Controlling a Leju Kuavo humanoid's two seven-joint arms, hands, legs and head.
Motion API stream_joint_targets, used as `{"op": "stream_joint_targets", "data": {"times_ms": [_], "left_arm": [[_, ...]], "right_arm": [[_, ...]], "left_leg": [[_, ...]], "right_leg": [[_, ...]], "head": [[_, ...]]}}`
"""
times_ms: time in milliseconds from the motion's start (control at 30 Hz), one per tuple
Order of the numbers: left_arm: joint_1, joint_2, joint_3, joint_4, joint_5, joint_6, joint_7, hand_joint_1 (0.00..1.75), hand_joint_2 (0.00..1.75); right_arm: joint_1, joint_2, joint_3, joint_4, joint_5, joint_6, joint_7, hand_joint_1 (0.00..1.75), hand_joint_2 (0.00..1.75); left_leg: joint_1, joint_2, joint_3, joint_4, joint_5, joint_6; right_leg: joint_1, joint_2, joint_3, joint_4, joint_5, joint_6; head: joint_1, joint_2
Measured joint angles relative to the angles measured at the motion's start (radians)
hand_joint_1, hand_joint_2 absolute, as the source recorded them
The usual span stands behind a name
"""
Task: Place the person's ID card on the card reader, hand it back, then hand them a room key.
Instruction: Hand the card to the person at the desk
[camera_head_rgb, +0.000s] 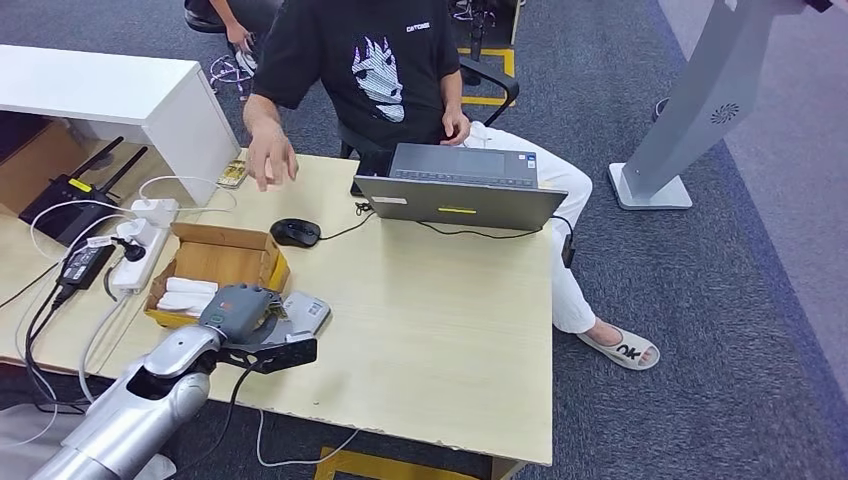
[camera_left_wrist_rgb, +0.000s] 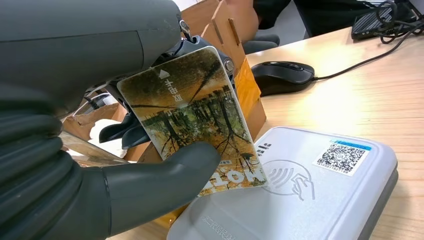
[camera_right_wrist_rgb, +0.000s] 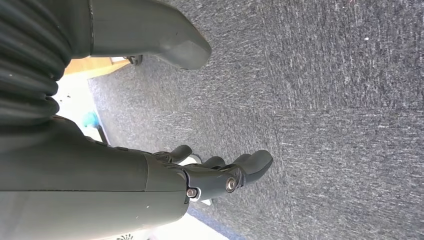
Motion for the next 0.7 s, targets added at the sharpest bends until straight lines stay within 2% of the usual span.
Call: {"op": "stream_joint_targets", "data": {"times_ms": [500,700], "left_arm": [[-0.005,-0.003,0.0,0.006,-0.001,0.001,-0.005,1.75,1.75],[-0.018,0.027,0.002,-0.03,0.028,-0.008,-0.001,1.75,1.75]], "right_arm": [[0.0,0.005,-0.023,0.0,0.012,-0.001,-0.003,0.0,1.75],[0.001,0.005,-0.036,0.0,0.013,-0.004,-0.014,0.0,1.75]], "left_leg": [[0.0,0.0,0.001,0.0,0.001,0.0],[0.001,0.0,-0.001,0.0,0.003,-0.001]], "right_leg": [[0.0,-0.001,0.001,0.0,0.001,0.001],[0.0,0.0,-0.001,0.0,0.002,0.0]], "head": [[0.0,0.0],[0.0,0.0]]}}
